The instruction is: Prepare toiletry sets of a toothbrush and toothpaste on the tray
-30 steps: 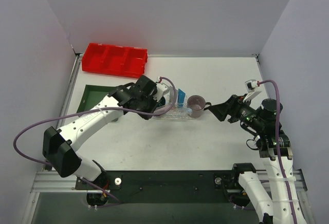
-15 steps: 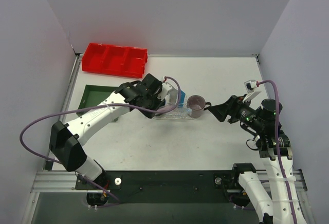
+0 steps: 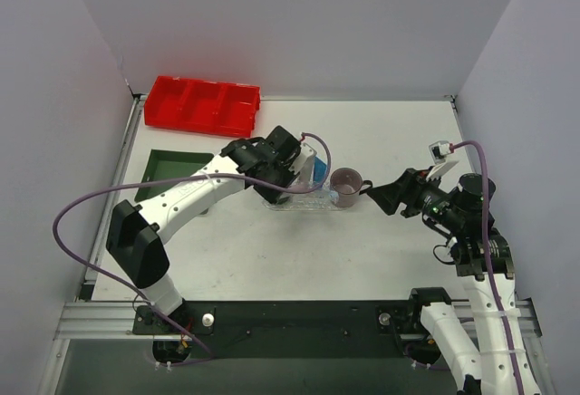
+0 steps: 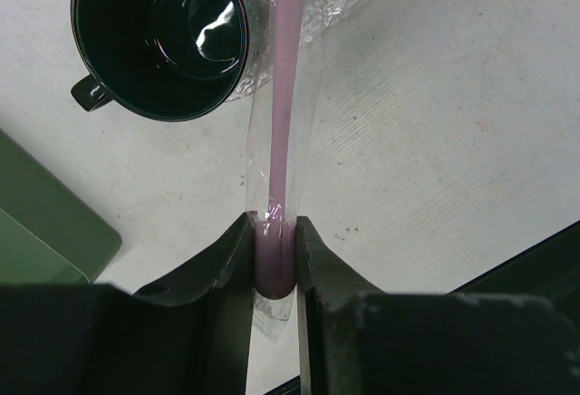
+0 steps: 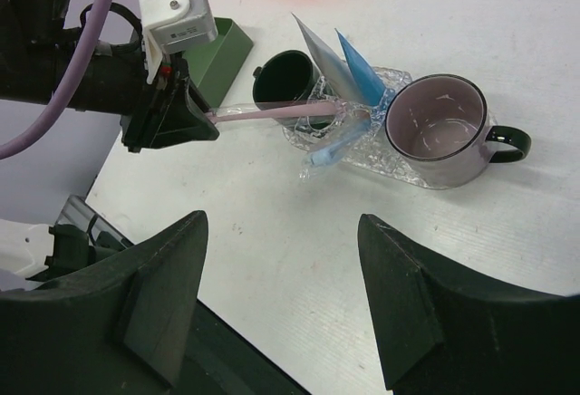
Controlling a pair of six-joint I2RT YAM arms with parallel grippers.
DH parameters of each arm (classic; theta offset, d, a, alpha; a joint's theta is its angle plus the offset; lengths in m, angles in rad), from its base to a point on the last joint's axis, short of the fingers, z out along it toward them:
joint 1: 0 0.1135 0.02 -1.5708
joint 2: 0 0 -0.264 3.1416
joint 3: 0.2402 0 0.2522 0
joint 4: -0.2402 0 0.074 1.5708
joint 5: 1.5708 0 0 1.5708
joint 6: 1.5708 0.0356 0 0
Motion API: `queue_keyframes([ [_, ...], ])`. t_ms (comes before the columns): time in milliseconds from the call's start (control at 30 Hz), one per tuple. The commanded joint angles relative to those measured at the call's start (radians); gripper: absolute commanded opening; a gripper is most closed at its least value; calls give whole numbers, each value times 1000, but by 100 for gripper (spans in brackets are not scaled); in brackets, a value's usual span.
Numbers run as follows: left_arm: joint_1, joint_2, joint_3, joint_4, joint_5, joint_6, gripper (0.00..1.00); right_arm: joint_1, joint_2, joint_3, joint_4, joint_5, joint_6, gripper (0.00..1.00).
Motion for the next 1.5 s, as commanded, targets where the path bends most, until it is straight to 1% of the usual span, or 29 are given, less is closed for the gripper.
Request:
queue_keyframes([
  [0,-7,36,78,-23,-36,8,0,-5,7,-10,19,0,-27,63],
  [333,-15,108,151,-43,-71,9,0,-3,11,-19,21,6,-40,63],
  [433,-17,123,155,-48,-76,9,2,-5,9,-17,21,9,-40,64],
  [533,-20,131,158,-48,-77,8,11,-3,11,-19,21,9,-40,66],
  [567,-20,131,160,-46,-79,9,19,-3,11,-19,21,9,-40,67],
  [667,-21,122,160,-39,-83,9,29,-3,11,-17,21,9,-38,67],
  [700,-20,114,161,-36,-87,9,34,-3,11,-17,19,9,-38,67],
  [900,-21,91,166,-25,-91,9,50,-3,12,-17,19,11,-40,68],
  [933,-20,90,166,-22,-90,9,54,-3,14,-17,19,11,-40,68],
  [1100,-20,68,160,-2,-64,9,64,-5,14,-17,19,11,-38,68],
  [1167,-21,62,155,13,-44,6,70,-5,12,-16,18,12,-40,68],
  [1233,-20,54,152,27,-28,2,73,-5,12,-16,18,12,-40,70],
  [1267,-20,51,152,30,-25,2,77,-6,12,-17,18,14,-41,70],
  [1400,-21,28,137,52,-16,0,80,-5,12,-16,16,17,-41,70],
  [1467,-21,14,126,78,-11,0,81,-5,14,-16,16,17,-40,70],
])
